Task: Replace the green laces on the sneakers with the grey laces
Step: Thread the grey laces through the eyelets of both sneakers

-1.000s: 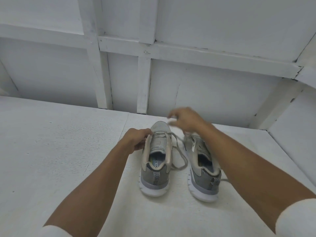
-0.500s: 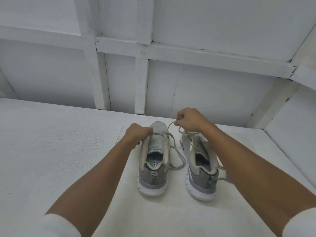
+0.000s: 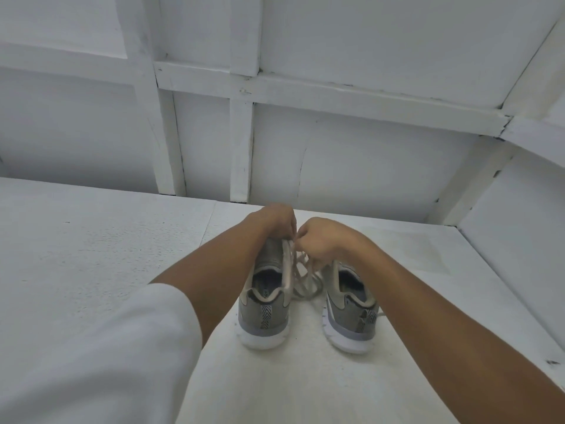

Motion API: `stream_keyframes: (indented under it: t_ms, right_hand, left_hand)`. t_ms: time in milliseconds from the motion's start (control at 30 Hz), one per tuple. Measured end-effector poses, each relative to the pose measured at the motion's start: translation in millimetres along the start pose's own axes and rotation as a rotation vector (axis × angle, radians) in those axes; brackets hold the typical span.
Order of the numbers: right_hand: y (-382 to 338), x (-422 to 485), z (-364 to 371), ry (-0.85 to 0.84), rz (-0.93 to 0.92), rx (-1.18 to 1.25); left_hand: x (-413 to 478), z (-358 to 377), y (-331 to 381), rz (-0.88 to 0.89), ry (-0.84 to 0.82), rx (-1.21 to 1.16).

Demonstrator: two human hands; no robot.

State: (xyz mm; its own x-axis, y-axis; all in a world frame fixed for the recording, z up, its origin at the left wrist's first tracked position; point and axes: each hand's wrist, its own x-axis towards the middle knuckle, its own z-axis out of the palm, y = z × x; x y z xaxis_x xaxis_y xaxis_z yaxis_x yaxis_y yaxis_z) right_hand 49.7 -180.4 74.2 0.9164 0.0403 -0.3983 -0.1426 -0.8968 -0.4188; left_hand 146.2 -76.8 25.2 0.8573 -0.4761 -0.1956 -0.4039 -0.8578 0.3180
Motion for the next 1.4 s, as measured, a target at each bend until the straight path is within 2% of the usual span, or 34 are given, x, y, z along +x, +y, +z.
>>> stream_keyframes:
  t_ms: [100,200,267,400,533,733,933,1200,1400]
  right_hand:
    - [2,-5,-10,0.020,0.026,-0.033]
    - [5,-4,-20,0.026,0.031,-0.077]
    - [12,2,-25,0.041,0.044,0.081]
    - [22,14,-25,0.100,0.018,0.397]
    - [24,27,-18,0.082,0.022,0.541]
    - [22,40,-23,0.110,0.017,0.553]
    - [25,54,-48,0.191,0.053,0.694]
    - [9,52,-92,0.350,-0.051,1.052]
    - [-2,49,-124,0.473,-0.085,0.992]
  left_hand:
    - [3,2,-1,0.030,0.025,0.022]
    - [5,4,-8,0.041,0.078,-0.057]
    - [4,3,-15,0.018,0.114,-0.245]
    - [-9,-5,-17,-0.032,0.153,-0.783]
    - [-26,-33,-5,0.087,0.211,-0.959]
    - [-60,-76,16,0.258,0.210,-0.949]
    - [-99,-66,23,0.362,0.185,-0.840]
    - [-135,-13,25,0.340,0.118,-0.417]
    - [-136,26,31,0.366,0.084,-0.033]
